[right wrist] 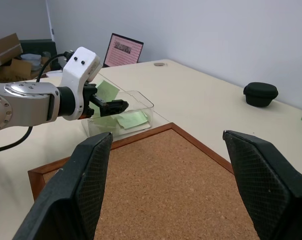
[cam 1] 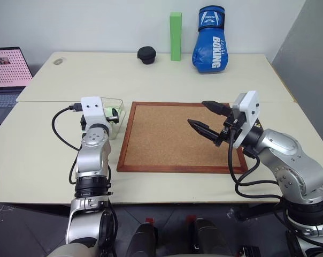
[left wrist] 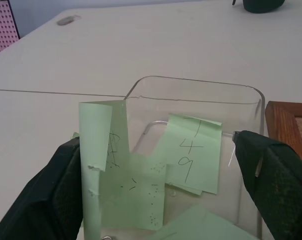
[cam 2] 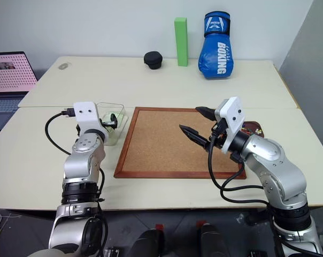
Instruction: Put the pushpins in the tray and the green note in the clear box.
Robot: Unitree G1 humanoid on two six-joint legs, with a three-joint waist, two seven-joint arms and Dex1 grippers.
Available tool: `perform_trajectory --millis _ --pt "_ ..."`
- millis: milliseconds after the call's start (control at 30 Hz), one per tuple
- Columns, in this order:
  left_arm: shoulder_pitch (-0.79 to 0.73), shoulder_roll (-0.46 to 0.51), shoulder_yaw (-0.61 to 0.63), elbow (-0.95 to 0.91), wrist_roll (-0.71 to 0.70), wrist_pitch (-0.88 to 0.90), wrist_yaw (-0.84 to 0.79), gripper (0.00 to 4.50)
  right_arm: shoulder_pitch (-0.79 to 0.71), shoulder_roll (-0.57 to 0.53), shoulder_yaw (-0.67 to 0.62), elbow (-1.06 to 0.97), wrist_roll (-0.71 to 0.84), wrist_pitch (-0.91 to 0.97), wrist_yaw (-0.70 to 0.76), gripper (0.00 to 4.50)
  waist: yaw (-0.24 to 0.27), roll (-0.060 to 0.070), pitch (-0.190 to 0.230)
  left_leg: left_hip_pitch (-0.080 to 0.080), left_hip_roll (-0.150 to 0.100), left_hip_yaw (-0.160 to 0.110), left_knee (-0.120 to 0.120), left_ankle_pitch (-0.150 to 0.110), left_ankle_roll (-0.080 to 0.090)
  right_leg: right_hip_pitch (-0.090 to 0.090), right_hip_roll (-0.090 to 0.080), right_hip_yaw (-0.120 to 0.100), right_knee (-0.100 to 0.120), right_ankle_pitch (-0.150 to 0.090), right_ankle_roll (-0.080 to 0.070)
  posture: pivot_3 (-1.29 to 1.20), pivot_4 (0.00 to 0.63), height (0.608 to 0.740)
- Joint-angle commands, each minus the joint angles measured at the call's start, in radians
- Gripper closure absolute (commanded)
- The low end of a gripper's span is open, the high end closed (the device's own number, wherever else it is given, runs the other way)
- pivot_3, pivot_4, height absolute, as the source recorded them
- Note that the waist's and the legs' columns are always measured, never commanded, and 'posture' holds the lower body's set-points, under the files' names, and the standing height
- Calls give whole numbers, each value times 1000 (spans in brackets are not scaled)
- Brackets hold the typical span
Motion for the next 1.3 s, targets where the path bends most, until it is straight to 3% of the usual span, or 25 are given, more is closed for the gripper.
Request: perform_trajectory --millis 33,867,1100,1167,1300 --pt "-19 19 13 -18 7 -7 19 51 -20 0 -15 -19 -4 -19 -5 766 0 0 0 0 0 0 0 0 0 0 0 0 0 0 0 0 150 740" --pt "-67 22 42 -23 -1 -50 81 51 -27 3 -21 -12 -22 -24 -10 766 0 0 0 0 0 0 0 0 0 0 0 0 0 0 0 0 150 740" --pt "-43 16 -35 -83 -23 -91 -48 51 -20 4 -29 -19 -29 -26 -14 766 0 0 0 0 0 0 0 0 0 0 0 0 0 0 0 0 150 740" --pt "-14 0 -85 -133 -65 -104 -151 51 -8 3 -46 -20 -35 -20 -34 766 0 0 0 0 0 0 0 0 0 0 0 0 0 0 0 0 150 740" --pt "85 -38 -206 -270 -127 -104 -310 51 13 29 -62 55 -254 -29 -283 766 2 0 0 0 -1 0 0 0 0 0 -1 1 0 0 -1 0 150 740"
